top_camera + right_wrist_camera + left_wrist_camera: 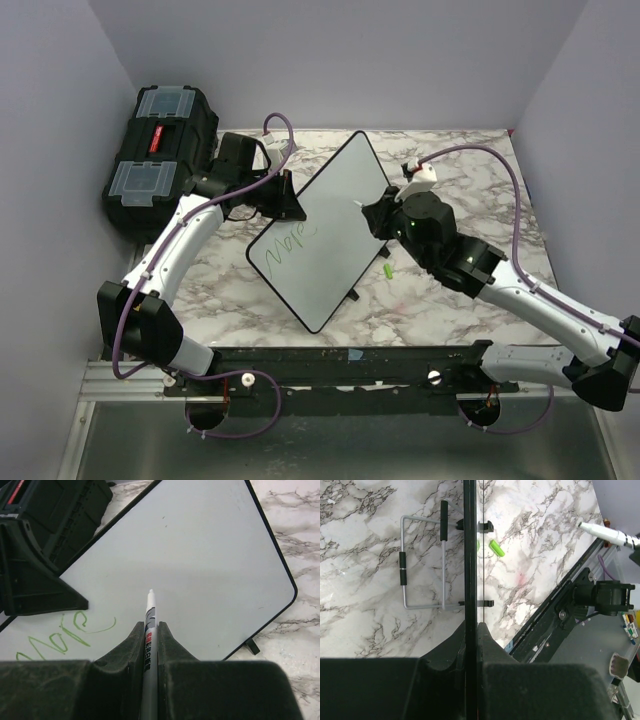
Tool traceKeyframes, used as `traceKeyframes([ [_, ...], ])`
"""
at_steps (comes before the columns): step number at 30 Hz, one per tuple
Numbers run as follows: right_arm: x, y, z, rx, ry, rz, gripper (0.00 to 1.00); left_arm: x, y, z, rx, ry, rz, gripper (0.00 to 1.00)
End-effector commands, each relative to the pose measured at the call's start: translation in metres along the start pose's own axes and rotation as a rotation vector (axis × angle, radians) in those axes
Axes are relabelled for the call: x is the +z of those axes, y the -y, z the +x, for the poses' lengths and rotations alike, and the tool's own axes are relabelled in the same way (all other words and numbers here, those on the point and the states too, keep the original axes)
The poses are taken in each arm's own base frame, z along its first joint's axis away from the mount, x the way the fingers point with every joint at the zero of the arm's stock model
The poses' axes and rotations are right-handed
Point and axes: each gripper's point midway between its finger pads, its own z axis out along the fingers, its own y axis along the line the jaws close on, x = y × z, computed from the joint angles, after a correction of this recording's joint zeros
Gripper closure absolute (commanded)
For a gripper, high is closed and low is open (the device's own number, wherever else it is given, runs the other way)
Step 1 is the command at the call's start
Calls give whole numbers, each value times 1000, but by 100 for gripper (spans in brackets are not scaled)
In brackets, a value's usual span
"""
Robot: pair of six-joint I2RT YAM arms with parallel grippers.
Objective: Write a sentence on the whiteboard
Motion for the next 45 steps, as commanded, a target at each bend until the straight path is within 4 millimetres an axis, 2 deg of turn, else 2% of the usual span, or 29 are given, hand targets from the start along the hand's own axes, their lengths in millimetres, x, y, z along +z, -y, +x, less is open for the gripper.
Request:
traceKeyframes([
  [1,2,10,-1,31,-50,-26,99,2,-9,-9,116,42,-37,100],
  [5,2,25,-3,42,-62,-26,99,3,-6,-10,119,41,-22,100],
  [9,7,34,7,16,-117,-35,99,4,-5,-8,124,38,-9,100],
  [17,20,23,19,-69,-175,-108,99,7,-4,-5,136,17,-15,100],
  [21,28,8,15,-96,-178,-176,99,9,-5,-5,131,10,-15,100],
  [28,43,-6,1,-108,-135,-209,99,9,-7,-4,131,6,-19,100],
  [33,58,-10,-10,-96,-100,-193,99,9,-7,-4,131,4,-19,100],
  [39,64,-22,-11,-88,-89,-248,99,10,-6,-3,131,3,-17,100],
  [45,72,-25,-19,-82,-55,-242,99,10,-5,-3,132,3,-16,100],
])
